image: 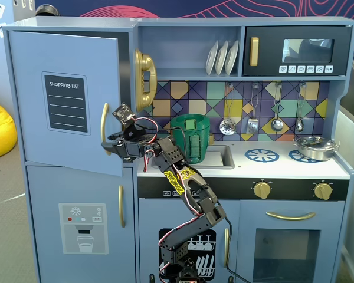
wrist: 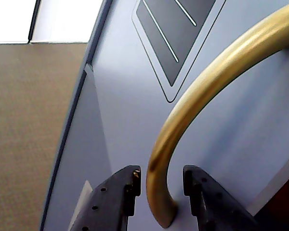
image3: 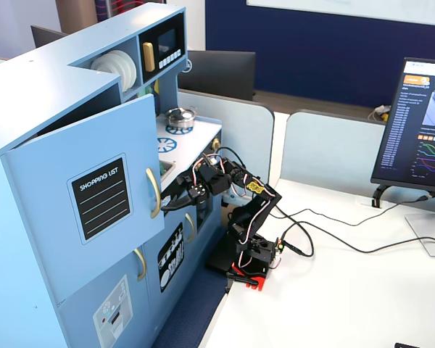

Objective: Close the left cabinet door

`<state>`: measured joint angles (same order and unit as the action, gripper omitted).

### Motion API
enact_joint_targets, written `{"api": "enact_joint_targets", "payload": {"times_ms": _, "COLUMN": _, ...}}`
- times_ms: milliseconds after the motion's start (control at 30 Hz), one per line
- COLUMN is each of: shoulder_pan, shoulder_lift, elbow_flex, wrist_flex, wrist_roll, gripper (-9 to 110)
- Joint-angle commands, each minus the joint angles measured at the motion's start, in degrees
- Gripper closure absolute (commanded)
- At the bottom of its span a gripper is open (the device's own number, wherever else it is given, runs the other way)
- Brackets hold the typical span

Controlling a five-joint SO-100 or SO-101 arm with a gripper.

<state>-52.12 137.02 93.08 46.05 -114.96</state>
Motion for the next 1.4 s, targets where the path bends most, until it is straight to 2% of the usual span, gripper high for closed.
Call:
{"api": "enact_joint_targets", "payload": {"times_ms": 0, "shoulder_pan": 4.83, "shoulder_lift": -0.18, "elbow_flex": -2.2, "wrist_flex": -4.22, "wrist_roll": 2.64, "gripper": 102}}
{"api": "enact_joint_targets", "payload": {"times_ms": 533, "shoulder_pan": 14.24, "shoulder_lift": -9.84, "elbow_flex": -2.29, "wrist_flex": -17.05, "wrist_roll": 6.06, "gripper": 102}}
{"api": "enact_joint_targets", "payload": {"times_ms": 767, "shoulder_pan": 16.0, "shoulder_lift": -10.72, "elbow_flex": -2.99, "wrist_flex": -17.23, "wrist_roll": 6.86, "gripper": 102}}
{"api": "enact_joint_targets", "payload": {"times_ms": 1067, "shoulder_pan": 14.85, "shoulder_lift": -1.23, "elbow_flex": 2.11, "wrist_flex": -10.11, "wrist_roll": 7.03, "gripper": 102}}
{"api": "enact_joint_targets", "payload": {"times_ms": 1200, "shoulder_pan": 19.16, "shoulder_lift": 5.89, "elbow_flex": 7.73, "wrist_flex": -4.57, "wrist_roll": 8.26, "gripper": 102}}
{"api": "enact_joint_targets", "payload": {"times_ms": 1367, "shoulder_pan": 29.79, "shoulder_lift": 13.89, "elbow_flex": 16.0, "wrist_flex": 6.06, "wrist_roll": 9.76, "gripper": 102}}
